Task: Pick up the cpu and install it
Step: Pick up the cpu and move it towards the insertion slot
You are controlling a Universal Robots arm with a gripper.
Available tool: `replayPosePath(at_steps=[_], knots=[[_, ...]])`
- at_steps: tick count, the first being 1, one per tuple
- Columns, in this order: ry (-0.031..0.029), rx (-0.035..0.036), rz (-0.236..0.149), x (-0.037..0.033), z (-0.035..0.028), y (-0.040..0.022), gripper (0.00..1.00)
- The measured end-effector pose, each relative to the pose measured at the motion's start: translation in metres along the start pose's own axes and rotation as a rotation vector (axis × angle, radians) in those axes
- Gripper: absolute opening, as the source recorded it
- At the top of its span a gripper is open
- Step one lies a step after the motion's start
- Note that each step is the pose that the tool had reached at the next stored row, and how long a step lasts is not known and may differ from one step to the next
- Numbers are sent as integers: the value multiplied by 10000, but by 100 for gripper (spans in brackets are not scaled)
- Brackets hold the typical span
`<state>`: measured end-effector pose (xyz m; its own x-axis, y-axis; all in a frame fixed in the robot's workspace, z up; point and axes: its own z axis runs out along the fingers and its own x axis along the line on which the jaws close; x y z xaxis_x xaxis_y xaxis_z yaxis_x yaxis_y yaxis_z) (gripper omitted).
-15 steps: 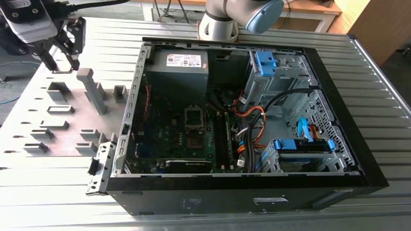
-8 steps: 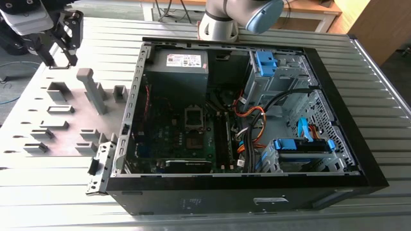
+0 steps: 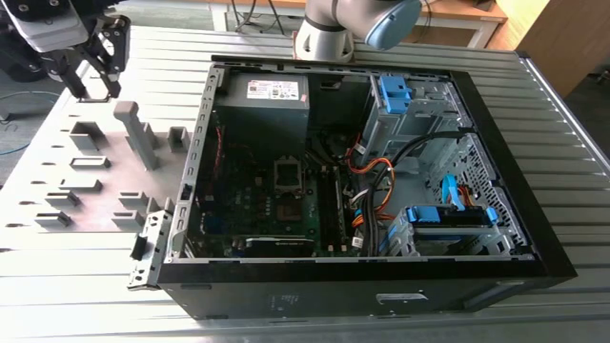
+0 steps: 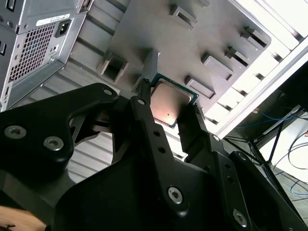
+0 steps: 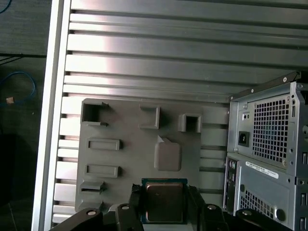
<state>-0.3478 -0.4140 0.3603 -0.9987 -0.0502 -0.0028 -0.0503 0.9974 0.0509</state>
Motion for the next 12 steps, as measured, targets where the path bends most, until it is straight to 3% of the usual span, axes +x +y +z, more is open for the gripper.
replayPosePath(at_steps=[12], knots=[[2, 0, 1, -230, 0, -11, 47]])
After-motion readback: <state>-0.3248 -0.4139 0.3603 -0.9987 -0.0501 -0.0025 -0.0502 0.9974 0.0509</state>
